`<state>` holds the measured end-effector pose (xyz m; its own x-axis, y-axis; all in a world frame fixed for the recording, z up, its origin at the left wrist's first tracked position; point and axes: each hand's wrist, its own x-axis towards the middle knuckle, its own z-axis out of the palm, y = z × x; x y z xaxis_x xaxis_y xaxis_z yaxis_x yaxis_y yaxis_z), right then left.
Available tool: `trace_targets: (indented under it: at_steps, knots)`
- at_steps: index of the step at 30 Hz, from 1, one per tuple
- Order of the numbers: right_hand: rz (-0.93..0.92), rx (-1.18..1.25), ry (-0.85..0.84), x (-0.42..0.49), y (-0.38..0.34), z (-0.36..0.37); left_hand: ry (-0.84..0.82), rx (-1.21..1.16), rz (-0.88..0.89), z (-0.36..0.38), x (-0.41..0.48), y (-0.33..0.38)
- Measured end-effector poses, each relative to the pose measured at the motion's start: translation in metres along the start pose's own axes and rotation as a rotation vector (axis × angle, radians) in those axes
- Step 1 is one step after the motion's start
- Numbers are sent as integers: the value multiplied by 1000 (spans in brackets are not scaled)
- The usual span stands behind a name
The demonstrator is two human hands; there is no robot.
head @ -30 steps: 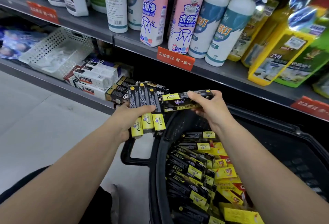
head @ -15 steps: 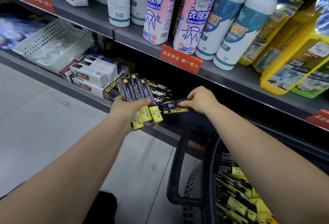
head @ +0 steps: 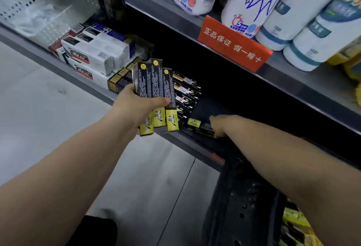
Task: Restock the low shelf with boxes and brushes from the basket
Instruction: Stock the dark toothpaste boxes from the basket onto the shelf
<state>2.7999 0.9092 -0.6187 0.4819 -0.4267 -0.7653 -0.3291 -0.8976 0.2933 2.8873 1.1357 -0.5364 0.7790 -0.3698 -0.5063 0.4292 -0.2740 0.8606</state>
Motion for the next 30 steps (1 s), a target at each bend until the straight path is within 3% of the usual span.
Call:
trace_targets:
  at_steps: [8, 14, 16, 17, 20, 21, 24, 27, 30]
  knots:
    - [-75, -20, -21, 16, -11, 19, -103, 5, 0, 25, 15, -2]
    - [-46, 146, -33, -4, -3, 9, -116, 43, -51, 28, 19, -5]
    - [-83, 334, 112, -19, 4, -9, -126, 34, -72, 30, 19, -6]
    - [-145, 545, 186, -27, 5, -19, -134, 34, -85, 31, 19, -7]
    - [-400, 1537, 112, -65, -1, -39, -219, 40, -99, 35, 17, -7]
    - [-453, 1735, 61, -74, -5, -40, -274, 46, -97, 37, 16, -7]
    - [-498, 1786, 90, -84, -10, -35, -397, 48, -98, 41, 9, -6]
    - [-493, 1745, 123, -82, 5, -31, -383, 59, -108, 41, 7, -8]
    - [-172, 1663, 319, -68, 28, -20, -289, 94, -103, 33, 12, -11]
